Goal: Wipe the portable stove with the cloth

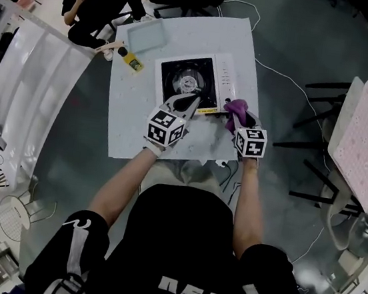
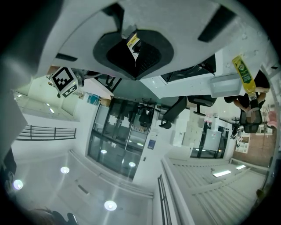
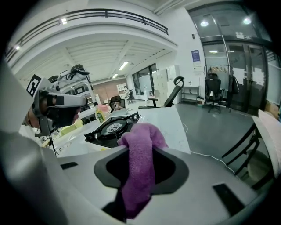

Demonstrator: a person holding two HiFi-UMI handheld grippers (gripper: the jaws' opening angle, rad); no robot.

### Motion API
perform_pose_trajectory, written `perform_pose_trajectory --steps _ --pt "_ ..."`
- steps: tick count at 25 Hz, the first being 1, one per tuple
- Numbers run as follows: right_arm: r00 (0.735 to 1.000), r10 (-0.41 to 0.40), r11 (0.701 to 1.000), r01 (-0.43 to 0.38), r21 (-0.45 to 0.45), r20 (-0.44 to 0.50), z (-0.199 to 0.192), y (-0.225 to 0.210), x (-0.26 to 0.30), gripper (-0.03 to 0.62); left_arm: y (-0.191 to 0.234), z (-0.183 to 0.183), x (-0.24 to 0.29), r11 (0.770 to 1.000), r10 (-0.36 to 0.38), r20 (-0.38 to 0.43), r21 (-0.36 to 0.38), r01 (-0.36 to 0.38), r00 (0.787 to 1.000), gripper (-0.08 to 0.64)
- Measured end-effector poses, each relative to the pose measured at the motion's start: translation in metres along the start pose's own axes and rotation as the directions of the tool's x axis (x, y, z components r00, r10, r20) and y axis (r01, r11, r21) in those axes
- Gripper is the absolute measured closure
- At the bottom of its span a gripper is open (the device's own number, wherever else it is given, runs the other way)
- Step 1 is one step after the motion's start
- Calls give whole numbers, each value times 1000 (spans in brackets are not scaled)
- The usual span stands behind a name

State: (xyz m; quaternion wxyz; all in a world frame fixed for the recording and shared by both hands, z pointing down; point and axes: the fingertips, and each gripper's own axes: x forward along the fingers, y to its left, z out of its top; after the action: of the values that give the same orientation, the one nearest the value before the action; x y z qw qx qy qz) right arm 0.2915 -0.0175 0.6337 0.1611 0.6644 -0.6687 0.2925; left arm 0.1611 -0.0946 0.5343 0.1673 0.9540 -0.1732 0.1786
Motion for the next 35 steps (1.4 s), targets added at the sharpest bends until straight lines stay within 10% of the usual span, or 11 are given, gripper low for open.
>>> perform_pose_trajectory --steps 13,35 --pt "988 31 998 -39 -54 -151 -3 8 63 476 27 -8 8 999 7 11 -49 -6 1000 554" --pt "990 30 996 -41 -80 -138 68 -10 152 476 85 21 43 999 20 34 -41 -19 999 554"
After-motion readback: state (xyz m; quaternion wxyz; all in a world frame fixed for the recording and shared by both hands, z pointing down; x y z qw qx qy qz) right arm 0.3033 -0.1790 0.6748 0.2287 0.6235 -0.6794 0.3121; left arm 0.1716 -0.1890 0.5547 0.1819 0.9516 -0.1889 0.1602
